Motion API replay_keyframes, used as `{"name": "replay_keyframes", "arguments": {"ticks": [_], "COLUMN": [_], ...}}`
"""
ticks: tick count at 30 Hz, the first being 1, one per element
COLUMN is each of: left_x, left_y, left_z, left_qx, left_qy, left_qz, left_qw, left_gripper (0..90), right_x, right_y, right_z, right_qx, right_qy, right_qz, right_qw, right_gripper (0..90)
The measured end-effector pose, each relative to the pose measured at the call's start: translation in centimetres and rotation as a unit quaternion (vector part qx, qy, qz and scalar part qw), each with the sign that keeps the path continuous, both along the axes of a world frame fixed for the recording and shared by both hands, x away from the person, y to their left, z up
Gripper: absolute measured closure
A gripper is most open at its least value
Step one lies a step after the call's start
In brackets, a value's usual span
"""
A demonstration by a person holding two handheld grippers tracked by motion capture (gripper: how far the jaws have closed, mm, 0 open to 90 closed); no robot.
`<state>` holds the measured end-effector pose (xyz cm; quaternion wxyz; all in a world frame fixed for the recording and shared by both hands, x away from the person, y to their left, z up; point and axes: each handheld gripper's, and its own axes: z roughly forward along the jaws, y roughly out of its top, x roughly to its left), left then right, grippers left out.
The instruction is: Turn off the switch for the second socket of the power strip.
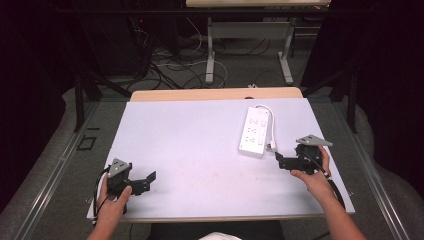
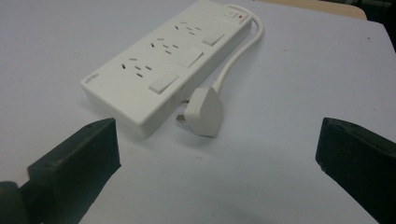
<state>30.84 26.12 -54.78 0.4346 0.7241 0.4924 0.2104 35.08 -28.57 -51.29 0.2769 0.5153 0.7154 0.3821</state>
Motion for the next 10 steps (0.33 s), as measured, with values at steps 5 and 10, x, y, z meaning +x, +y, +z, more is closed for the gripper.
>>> {"name": "replay_keyframes", "arguments": {"ticks": [5, 10], "left_x": [0.0, 0.0], "left_y": [0.0, -0.1], "left_z": [0.0, 0.0], "left_qx": [0.0, 0.0], "left_qy": [0.002, 0.002], "left_qz": [0.001, 0.001], "left_qw": [1.0, 1.0], "left_gripper": [0.5, 0.5], "right_x": [0.1, 0.1], "right_y": [-0.7, -0.8], "right_z": [-1.2, -1.5], "right_qx": [-0.009, -0.011], "right_qy": [0.006, 0.001], "right_qz": [-0.008, -0.009], "right_qw": [0.9999, 0.9999], "right_gripper": [0.0, 0.0]}}
